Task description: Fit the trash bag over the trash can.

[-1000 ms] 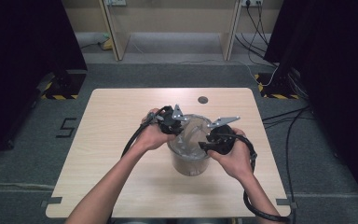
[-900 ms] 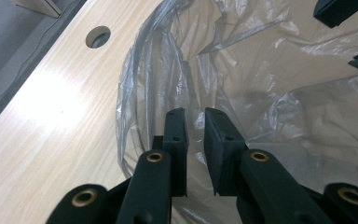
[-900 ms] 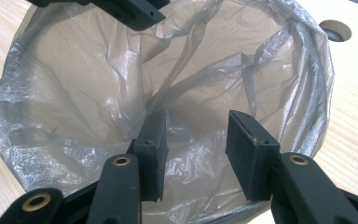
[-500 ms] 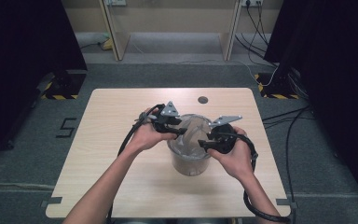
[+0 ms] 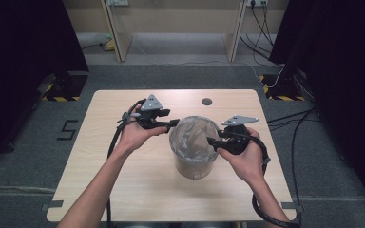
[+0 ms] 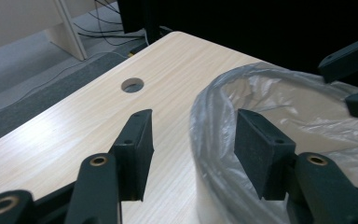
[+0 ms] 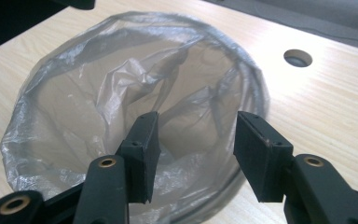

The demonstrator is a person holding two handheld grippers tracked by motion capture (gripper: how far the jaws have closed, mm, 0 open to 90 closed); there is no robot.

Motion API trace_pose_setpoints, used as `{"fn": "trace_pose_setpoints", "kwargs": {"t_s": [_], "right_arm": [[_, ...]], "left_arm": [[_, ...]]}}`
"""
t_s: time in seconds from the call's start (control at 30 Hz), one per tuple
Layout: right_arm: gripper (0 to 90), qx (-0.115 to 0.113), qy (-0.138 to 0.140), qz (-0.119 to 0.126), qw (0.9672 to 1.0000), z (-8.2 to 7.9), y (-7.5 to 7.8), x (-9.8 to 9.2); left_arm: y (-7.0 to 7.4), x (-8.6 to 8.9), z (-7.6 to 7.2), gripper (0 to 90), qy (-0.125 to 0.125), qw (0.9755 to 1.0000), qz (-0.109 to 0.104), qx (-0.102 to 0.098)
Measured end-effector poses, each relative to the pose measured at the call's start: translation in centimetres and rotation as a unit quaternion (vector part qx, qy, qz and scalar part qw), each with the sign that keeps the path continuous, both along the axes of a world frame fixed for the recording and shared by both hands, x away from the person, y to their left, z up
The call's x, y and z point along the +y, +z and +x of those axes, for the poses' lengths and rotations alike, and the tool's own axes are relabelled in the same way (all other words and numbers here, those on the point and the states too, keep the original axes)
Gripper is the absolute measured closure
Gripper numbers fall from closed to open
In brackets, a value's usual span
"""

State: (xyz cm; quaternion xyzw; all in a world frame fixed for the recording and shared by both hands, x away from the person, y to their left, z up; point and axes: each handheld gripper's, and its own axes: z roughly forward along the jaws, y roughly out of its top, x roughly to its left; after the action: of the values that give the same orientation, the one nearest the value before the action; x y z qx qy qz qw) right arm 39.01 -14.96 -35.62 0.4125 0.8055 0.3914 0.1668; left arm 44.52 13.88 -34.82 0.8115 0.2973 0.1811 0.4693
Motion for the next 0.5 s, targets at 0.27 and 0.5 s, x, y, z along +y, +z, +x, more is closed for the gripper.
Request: {"fn": "trace_pose_setpoints", "kwargs": {"t_s": [0.27,0.5], "right_arm": [[47.7,-0.009,-0.019,0.013,0.9997,-0.3,0.1,-1.4],[46.5,-0.012,-0.031,0.020,0.9992,-0.5,-0.1,-2.4]], "left_arm": [[-0.7,1.7,0.0,46.3,0.025,0.9996,-0.008,0.005],[-1.2,2.9,-0.1,46.3,0.041,0.9990,-0.015,0.002]]}}
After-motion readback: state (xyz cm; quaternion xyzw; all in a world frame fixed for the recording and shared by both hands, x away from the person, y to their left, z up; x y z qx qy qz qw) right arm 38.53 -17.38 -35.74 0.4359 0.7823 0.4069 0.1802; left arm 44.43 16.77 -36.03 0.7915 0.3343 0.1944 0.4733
